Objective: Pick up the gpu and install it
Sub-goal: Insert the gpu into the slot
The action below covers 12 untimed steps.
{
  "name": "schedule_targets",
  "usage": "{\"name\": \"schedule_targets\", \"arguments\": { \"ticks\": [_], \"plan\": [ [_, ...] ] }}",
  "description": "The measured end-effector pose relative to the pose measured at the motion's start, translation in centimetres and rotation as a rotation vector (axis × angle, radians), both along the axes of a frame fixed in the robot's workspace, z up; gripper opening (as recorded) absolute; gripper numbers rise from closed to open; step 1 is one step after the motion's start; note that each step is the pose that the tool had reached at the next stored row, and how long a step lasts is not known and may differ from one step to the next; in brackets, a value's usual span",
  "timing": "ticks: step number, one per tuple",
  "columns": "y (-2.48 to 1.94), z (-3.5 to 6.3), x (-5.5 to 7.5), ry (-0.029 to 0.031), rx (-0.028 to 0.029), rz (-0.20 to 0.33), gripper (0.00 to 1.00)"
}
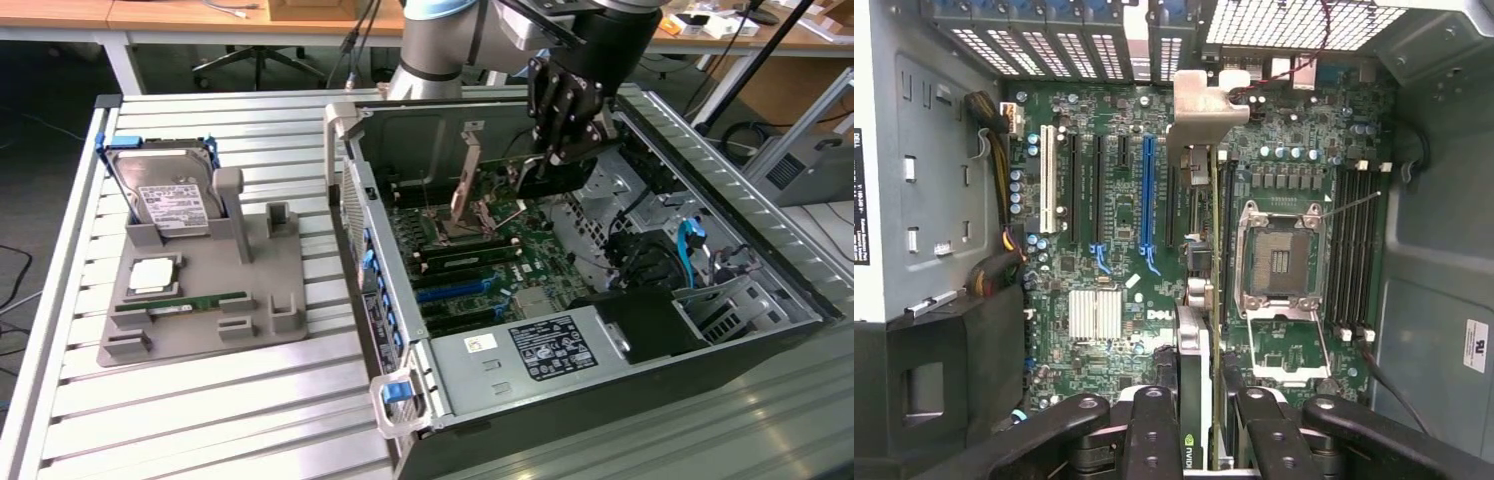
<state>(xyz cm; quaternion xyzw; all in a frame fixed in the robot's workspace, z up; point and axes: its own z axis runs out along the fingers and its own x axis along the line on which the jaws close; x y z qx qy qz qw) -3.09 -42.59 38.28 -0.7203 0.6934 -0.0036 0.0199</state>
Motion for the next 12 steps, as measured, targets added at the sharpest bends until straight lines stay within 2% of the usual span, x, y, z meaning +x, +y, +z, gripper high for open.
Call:
{"name": "schedule_targets", "arguments": {
  "ticks": [6,12],
  "plan": [
    [-0.16,-0.11,-0.01,0.0,-0.0013,-0.002,0.27],
    [-0.19,-0.36,0.0,0.0001,-0.0015,-0.042,0.27]
  ]
}}
